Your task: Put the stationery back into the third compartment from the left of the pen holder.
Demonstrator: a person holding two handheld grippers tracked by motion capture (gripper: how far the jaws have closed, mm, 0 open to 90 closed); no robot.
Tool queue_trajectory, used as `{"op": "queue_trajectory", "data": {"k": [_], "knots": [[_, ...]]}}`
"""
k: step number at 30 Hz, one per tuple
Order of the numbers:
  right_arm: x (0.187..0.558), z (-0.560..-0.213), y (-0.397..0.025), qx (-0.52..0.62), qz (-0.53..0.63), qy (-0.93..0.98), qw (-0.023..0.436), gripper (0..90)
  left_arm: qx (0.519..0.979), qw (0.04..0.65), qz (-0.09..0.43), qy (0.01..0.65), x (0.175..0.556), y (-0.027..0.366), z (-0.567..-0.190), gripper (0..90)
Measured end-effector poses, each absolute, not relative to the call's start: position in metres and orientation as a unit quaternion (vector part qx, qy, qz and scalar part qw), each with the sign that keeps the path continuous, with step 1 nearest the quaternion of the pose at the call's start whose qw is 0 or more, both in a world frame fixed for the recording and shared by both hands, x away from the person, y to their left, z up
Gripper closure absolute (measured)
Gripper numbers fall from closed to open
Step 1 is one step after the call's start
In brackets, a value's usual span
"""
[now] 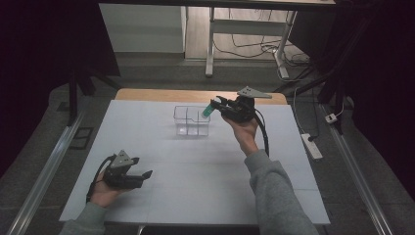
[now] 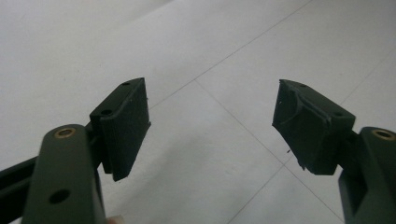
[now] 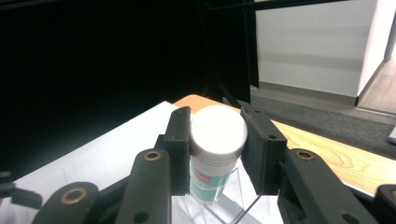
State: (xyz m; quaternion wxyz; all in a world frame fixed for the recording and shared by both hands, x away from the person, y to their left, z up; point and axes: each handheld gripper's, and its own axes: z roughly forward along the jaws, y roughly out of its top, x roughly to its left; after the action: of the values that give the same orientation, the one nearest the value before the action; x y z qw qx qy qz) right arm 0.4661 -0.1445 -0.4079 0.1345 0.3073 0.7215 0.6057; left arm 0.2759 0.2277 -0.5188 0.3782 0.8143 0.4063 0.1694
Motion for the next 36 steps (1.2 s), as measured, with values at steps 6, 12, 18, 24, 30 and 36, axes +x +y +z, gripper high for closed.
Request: {"op": "queue_trajectory", "data": {"k": [6, 12, 18, 24, 30, 36], "knots": [[0.478, -0.412, -0.137, 0.316, 0.591, 0.729, 0.14, 63.7, 0.816, 0.377, 0.169, 0.405, 0.276, 0.227, -0.519, 27.0], [0.484, -0.419, -0.133, 0.323, 0.581, 0.734, 0.141, 63.6, 0.817, 0.376, 0.168, 0.403, 0.276, 0.227, -0.519, 27.0], [0.489, -0.425, -0.13, 0.328, 0.57, 0.739, 0.145, 63.6, 0.817, 0.376, 0.168, 0.403, 0.276, 0.227, -0.52, 26.9], [0.493, -0.432, -0.127, 0.333, 0.56, 0.745, 0.145, 63.6, 0.818, 0.375, 0.168, 0.403, 0.276, 0.227, -0.52, 27.0], [0.494, -0.437, -0.123, 0.328, 0.549, 0.754, 0.147, 63.0, 0.818, 0.376, 0.168, 0.402, 0.276, 0.227, -0.52, 27.0], [0.491, -0.432, -0.124, 0.326, 0.559, 0.747, 0.152, 50.6, 0.818, 0.375, 0.168, 0.402, 0.277, 0.228, -0.52, 26.9]]}}
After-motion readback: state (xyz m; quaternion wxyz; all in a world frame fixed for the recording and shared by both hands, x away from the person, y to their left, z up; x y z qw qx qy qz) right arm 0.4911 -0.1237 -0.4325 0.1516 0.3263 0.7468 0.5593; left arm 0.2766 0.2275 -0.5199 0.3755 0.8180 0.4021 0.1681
